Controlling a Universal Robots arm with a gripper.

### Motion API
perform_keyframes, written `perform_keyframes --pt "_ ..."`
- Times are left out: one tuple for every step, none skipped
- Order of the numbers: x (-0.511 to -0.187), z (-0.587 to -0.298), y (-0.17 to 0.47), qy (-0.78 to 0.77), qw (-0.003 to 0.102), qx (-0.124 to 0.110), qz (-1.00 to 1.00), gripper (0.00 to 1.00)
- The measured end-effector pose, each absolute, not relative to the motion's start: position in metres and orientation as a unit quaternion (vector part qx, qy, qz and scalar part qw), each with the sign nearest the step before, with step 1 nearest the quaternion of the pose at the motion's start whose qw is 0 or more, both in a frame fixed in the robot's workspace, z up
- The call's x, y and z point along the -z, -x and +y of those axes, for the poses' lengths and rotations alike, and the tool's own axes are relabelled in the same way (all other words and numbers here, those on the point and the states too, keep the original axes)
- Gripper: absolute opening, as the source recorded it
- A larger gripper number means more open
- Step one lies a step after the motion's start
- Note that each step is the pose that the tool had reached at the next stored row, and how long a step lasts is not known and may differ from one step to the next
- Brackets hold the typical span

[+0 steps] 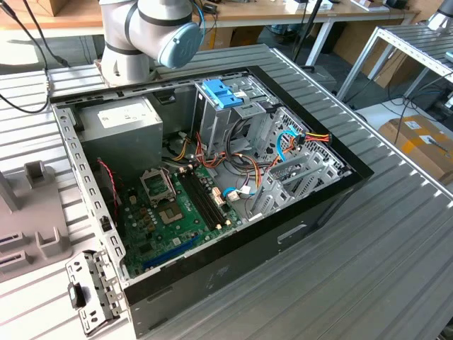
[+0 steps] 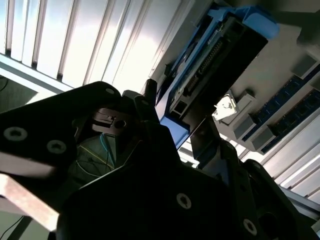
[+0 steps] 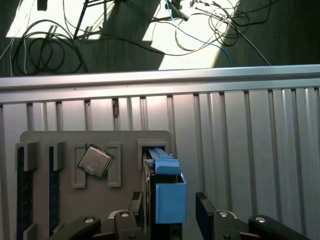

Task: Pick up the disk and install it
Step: 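Pick up the disk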

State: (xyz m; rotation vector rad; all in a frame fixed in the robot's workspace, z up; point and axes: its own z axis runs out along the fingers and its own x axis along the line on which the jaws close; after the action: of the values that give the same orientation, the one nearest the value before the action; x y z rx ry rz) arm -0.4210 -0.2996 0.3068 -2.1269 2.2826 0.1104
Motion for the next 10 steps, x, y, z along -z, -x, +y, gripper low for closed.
perform_keyframes --pt "-0.3052 -0.2996 0.421 0.681 0.008 -0.034 0.731 0.54" --pt "-0.3038 -0.2997 0.4209 0.681 0.007 -0.033 0.731 0.54" --pt "-0.3017 -0.2996 0.4208 0.681 0.007 -0.032 0.731 0.54" --pt "-0.3009 -0.2995 0.4208 0.681 0.007 -0.032 0.731 0.54" --pt "-0.3004 -0.2994 0.4209 0.681 0.007 -0.032 0.731 0.54" --pt "-0.3002 -0.2994 0.4209 0.681 0.007 -0.032 0.731 0.54" --pt "-0.3002 -0.2994 0.4209 0.681 0.007 -0.032 0.731 0.54" --pt "-0.3001 -0.2994 0.4209 0.681 0.007 -0.032 0.731 0.54" --pt "-0.3 -0.2994 0.4209 0.681 0.007 -0.032 0.731 0.54" --pt "-0.3001 -0.2994 0.4209 0.681 0.007 -0.032 0.731 0.54"
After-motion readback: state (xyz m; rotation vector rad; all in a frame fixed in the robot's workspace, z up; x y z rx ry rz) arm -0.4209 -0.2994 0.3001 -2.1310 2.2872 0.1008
